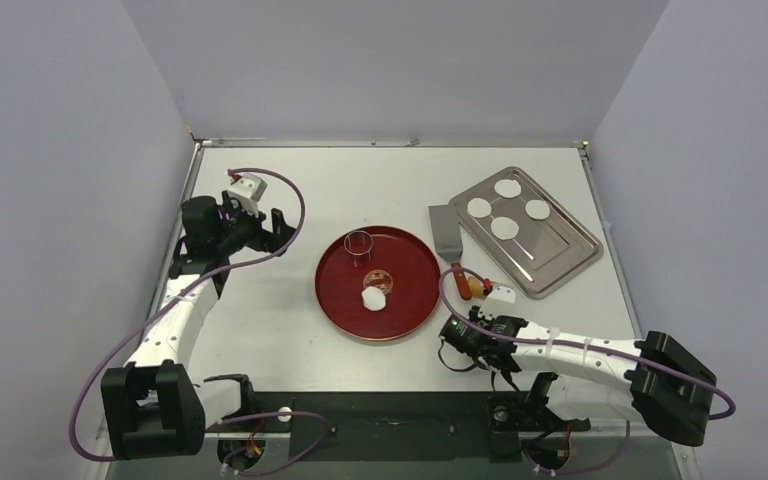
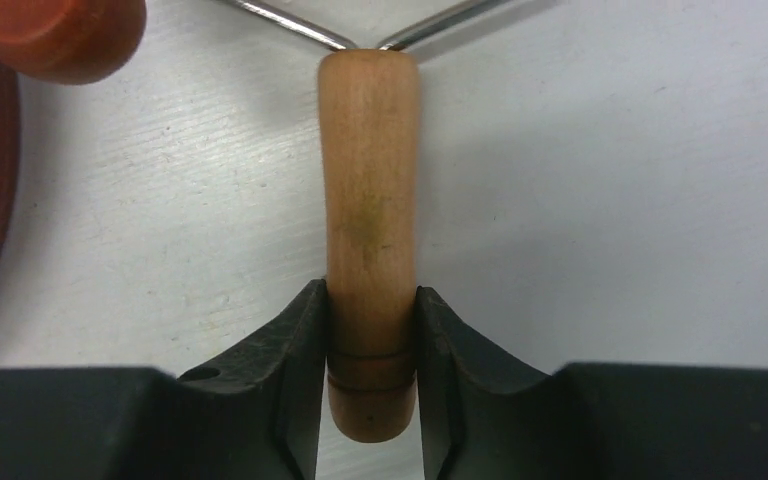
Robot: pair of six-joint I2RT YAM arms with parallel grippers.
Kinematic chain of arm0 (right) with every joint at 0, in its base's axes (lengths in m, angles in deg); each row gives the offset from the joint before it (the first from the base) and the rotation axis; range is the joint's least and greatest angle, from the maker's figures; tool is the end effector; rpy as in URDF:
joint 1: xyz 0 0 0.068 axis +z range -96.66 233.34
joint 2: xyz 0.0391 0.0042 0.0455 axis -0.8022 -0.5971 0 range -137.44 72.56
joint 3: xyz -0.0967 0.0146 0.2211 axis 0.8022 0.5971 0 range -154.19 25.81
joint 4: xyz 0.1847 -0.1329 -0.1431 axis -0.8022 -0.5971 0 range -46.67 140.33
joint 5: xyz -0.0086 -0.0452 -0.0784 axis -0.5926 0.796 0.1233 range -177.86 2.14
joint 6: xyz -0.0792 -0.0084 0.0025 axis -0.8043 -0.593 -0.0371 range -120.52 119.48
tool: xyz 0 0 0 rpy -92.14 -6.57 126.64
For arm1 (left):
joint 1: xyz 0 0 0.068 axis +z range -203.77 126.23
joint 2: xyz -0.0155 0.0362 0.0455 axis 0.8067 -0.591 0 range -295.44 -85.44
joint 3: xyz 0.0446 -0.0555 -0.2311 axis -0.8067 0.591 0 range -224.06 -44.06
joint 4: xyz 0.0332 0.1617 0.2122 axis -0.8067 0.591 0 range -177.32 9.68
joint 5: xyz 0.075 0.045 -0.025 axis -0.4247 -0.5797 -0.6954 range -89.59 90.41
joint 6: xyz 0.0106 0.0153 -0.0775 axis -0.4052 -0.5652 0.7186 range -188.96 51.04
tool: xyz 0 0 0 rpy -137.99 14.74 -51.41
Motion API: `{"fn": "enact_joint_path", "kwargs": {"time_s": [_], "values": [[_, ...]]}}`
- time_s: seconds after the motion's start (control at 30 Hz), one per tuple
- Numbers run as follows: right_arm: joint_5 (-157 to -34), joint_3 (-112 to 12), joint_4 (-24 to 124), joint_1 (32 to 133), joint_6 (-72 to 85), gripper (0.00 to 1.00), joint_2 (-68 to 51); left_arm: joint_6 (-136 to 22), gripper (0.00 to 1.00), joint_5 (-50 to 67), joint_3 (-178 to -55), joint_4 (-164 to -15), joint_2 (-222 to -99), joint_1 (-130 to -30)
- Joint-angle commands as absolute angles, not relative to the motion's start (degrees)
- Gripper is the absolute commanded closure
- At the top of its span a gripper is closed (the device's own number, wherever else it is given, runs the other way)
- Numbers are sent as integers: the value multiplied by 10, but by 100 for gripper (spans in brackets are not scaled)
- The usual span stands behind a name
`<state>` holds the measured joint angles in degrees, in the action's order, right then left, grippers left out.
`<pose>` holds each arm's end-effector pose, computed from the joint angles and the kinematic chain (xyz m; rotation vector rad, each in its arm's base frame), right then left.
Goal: Roll out the dumpling wrappers from the dough
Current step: Pick up the rolling pin from the center of the board.
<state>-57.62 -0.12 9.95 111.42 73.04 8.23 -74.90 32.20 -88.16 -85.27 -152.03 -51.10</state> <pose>0.1250 0.1352 0.0816 0.4153 2.5494 -0.0544 0.3063 -0.0219 0.2300 0.4073 1.9158 -0.4542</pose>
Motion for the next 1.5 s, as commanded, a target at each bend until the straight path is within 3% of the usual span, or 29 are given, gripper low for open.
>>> {"fn": "enact_joint_path", "kwargs": {"time_s": [0.0,0.07,0.37,0.6,0.87,1.03,1.23,1.47], "values": [[-570,-6,99,1118,752,90,69,-744,9,334,-909,-853,-1510,-512],[-563,-14,81,1124,758,100,93,-749,9,338,-910,-847,-1512,-512],[-605,-60,9,1134,764,100,299,-814,9,457,-941,-772,-1511,-530],[-628,-115,-89,1125,765,100,425,-887,9,446,-1040,-640,-1547,-718],[-647,-186,-153,1109,743,100,417,-941,8,406,-1061,-735,-1575,-968],[-689,-187,-149,1036,693,100,386,-994,8,371,-1039,-815,-1663,-1092],[-741,-194,-130,1006,676,100,372,-1069,8,299,-1067,-859,-1772,-1164],[-762,-206,-118,1004,681,100,360,-1061,8,274,-1106,-927,-1865,-1168]]}}
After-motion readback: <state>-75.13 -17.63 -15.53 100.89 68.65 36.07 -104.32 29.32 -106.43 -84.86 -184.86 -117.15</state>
